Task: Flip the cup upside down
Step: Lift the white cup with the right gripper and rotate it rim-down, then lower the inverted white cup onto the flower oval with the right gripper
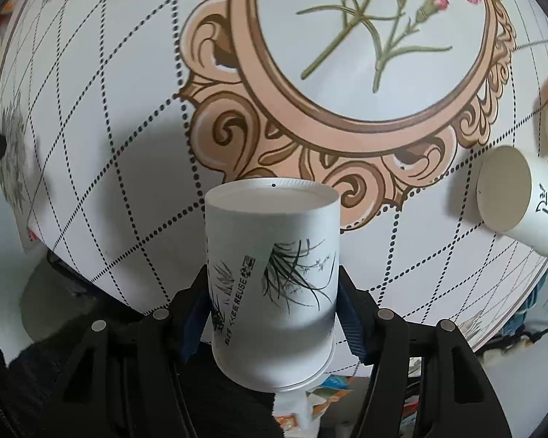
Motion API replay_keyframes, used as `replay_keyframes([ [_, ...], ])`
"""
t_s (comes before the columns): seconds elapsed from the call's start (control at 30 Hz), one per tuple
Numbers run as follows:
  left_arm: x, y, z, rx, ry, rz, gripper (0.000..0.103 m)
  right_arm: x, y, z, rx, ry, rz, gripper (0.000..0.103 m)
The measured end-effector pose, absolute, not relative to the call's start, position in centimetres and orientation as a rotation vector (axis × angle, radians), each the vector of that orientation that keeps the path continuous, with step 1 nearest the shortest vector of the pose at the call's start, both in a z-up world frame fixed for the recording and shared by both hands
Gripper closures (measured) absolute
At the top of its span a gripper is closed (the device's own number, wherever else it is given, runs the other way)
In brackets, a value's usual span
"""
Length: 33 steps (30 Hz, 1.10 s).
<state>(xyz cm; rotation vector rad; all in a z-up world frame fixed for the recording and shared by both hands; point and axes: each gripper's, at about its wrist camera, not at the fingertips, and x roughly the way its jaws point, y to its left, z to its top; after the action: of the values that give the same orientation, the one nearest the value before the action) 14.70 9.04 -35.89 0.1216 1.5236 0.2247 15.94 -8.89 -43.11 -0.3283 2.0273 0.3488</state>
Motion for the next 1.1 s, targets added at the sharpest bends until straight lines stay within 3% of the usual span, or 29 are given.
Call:
replay_keyframes([
  [0.13, 14.6, 9.0, -36.0, 0.120, 1.526, 0.225, 0.010, 16.6, -10.3, -44.0, -0.307, 2.059, 0.339, 0.034],
  [0.23, 14.5, 8.8, -36.0, 0.119, 1.528, 0.223, 0.010, 16.8, -11.8, -45.2, -0.292, 2.064, 0.341, 0.024],
  [0.6, 14.6, 7.3, -35.6, 0.144, 1.523, 0.203, 0.010, 19.7, -11.8, -42.6, -0.286, 2.010, 0.323, 0.023],
  [0.67, 14.6, 7.1, -35.6, 0.149, 1.524, 0.201, 0.010, 20.0, -11.6, -42.7, -0.297, 1.993, 0.325, 0.025],
  [0.73, 14.5, 6.9, -35.6, 0.151, 1.525, 0.197, 0.010, 20.6, -11.6, -42.6, -0.305, 1.968, 0.326, 0.042],
  [0.97, 14.6, 5.7, -35.4, 0.160, 1.526, 0.180, 0.010, 21.5, -12.3, -40.2, -0.276, 1.848, 0.354, 0.043],
  [1.1, 14.8, 5.5, -35.4, 0.119, 1.548, 0.171, 0.010, 21.8, -12.8, -37.6, -0.221, 1.677, 0.363, 0.043],
])
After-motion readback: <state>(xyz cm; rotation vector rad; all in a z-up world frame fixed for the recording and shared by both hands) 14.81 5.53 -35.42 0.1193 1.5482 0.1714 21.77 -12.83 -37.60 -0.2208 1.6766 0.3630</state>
